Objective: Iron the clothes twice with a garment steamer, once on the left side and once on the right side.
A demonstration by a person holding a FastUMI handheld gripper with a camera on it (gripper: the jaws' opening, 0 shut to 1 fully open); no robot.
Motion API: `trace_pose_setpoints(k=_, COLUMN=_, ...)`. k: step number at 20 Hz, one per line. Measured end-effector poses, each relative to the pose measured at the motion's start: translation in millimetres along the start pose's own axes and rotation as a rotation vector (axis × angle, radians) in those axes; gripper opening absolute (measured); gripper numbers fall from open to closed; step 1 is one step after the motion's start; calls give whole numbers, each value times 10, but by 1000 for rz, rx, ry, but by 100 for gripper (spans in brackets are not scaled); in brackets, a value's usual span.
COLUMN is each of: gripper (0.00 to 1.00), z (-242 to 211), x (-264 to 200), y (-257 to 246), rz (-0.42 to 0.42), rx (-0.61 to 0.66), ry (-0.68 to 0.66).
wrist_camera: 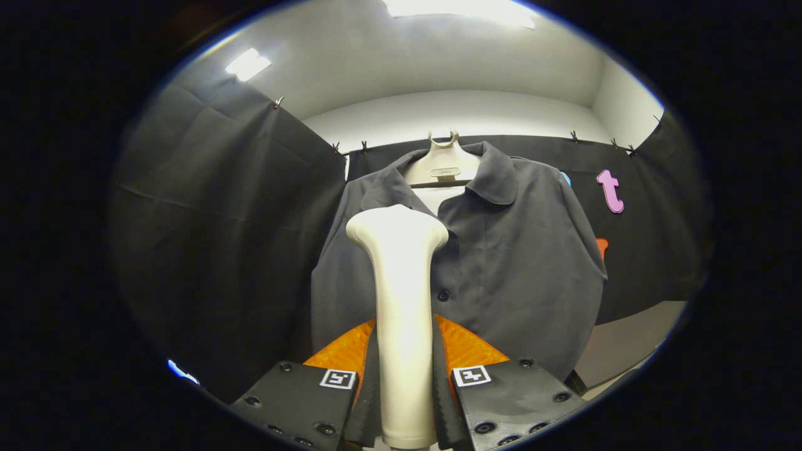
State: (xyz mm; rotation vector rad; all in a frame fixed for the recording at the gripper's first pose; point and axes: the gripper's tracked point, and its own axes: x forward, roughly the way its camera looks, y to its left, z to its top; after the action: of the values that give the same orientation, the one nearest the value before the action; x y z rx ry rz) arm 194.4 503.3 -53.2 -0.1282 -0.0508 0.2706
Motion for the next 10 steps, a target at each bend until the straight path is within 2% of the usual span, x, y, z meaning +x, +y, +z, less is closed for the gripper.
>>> trace_pose_setpoints(k=10, gripper=43, z=-188, x=309, y=110, rz=21, rx=-40, ry=35)
